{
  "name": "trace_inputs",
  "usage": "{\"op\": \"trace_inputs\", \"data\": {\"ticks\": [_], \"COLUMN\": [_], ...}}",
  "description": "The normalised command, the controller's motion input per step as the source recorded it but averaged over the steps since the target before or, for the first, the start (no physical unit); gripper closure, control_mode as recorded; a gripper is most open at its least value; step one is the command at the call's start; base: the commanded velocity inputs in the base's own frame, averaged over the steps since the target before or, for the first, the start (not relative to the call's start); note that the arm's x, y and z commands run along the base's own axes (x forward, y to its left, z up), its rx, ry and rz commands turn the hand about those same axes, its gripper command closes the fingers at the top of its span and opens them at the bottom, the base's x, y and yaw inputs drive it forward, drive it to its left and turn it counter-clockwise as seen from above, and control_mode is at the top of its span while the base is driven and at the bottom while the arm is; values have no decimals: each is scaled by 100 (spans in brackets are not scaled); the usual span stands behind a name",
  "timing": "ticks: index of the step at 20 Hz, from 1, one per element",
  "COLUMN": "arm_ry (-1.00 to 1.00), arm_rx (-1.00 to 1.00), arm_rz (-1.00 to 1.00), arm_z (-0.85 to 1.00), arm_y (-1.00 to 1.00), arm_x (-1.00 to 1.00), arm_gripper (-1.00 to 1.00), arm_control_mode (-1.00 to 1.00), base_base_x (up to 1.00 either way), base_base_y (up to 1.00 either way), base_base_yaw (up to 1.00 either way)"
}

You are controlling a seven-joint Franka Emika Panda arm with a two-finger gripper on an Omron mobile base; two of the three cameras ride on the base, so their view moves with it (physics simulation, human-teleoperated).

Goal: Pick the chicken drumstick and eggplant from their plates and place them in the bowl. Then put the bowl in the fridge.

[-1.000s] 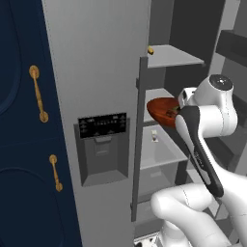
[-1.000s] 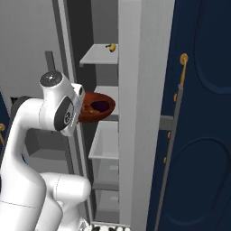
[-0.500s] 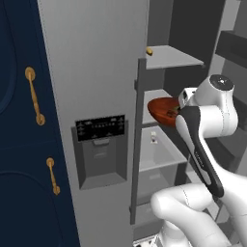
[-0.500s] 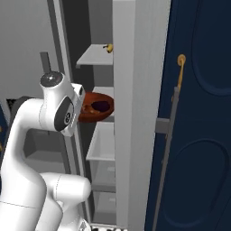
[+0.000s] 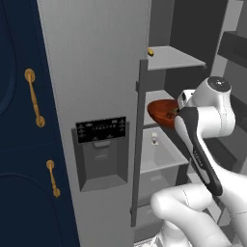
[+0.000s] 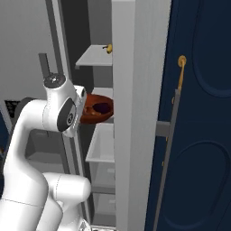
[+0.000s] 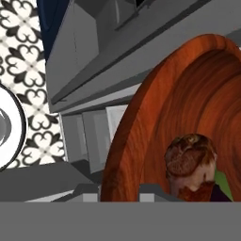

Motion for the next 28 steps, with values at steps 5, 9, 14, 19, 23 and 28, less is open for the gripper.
{"op": "trace_inputs", "data": {"ticks": [5, 9, 14, 19, 23, 28], "arm_ry": [-1, 0, 0, 0, 1, 0], "arm_rx": [0, 0, 0, 0, 0, 0], "arm_rz": [0, 0, 2, 4, 4, 0], "arm_z": [-40, -16, -21, -15, -10, -23], "arm_y": [-31, -13, -2, -7, -16, 0], "arm_x": [50, 86, 90, 66, 49, 50], "arm_gripper": [100, 100, 100, 100, 100, 100], "arm_control_mode": [-100, -100, -100, -100, -100, -100], "base_base_x": [0, 0, 0, 0, 0, 0], "base_base_y": [0, 0, 0, 0, 0, 0], "base_base_yaw": [0, 0, 0, 0, 0, 0]}}
